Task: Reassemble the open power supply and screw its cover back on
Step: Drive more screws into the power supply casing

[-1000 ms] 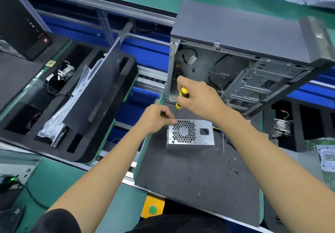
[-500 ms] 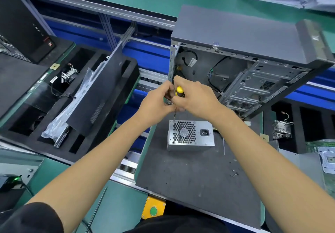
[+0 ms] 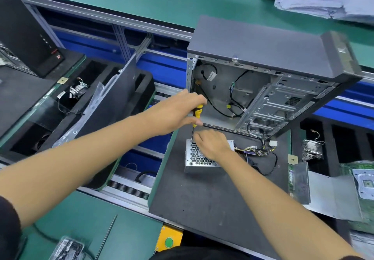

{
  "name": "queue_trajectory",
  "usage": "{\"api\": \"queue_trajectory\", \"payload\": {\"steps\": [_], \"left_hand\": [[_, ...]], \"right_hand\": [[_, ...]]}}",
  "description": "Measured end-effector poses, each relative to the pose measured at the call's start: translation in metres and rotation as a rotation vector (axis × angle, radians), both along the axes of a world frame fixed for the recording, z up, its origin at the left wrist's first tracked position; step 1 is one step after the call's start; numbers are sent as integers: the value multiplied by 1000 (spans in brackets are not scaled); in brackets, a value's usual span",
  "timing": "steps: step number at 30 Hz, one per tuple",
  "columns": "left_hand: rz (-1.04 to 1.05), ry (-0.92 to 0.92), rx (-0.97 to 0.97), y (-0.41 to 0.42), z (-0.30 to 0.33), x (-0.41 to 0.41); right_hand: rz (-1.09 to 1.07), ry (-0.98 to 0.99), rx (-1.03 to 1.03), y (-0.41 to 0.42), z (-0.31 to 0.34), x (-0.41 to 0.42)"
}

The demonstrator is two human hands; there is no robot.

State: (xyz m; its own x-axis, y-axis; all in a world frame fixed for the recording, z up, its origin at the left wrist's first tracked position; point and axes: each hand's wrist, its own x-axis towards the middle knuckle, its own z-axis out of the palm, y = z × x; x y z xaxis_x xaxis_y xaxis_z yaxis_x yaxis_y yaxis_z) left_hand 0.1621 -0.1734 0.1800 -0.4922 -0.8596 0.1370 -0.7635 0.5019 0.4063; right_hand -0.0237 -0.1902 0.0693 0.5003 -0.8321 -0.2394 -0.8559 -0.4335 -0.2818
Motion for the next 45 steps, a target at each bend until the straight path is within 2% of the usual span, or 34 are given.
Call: {"api": "queue_trajectory", "payload": {"steps": [3, 8, 15, 19, 21, 23, 25, 32, 39, 43, 45], "left_hand": [[-91, -159, -92, -4, 12, 2], [-154, -288, 79, -13, 24, 5], [-267, -344, 312, -28, 41, -15], [-296, -484, 485, -32, 59, -30], [-267, -673, 393, -29, 62, -38], [-259, -904, 212, -26, 63, -43], [-291, -992, 125, -28, 63, -45], [-416, -973, 141, -31, 62, -50], [-343, -833, 422, -27, 67, -48], [-208, -913, 281, -23, 60, -52], [-224, -914, 216, -27, 57, -54]], "right_hand": [[24, 26, 26, -3, -3, -2], [0, -6, 41, -5, -4, -1], [-36, -31, 11, -3, -7, 0], [-33, -43, -11, -3, -9, 0], [-36, -39, -12, -2, -9, 0], [-42, -45, -7, -2, -9, 0], [-44, -48, -2, -2, -8, 0], [-53, -74, 14, -2, -6, -1], [-66, -65, 14, -2, -6, -2], [-49, -68, 0, -2, -4, -1], [-49, -69, 12, -2, -4, -1]]}}
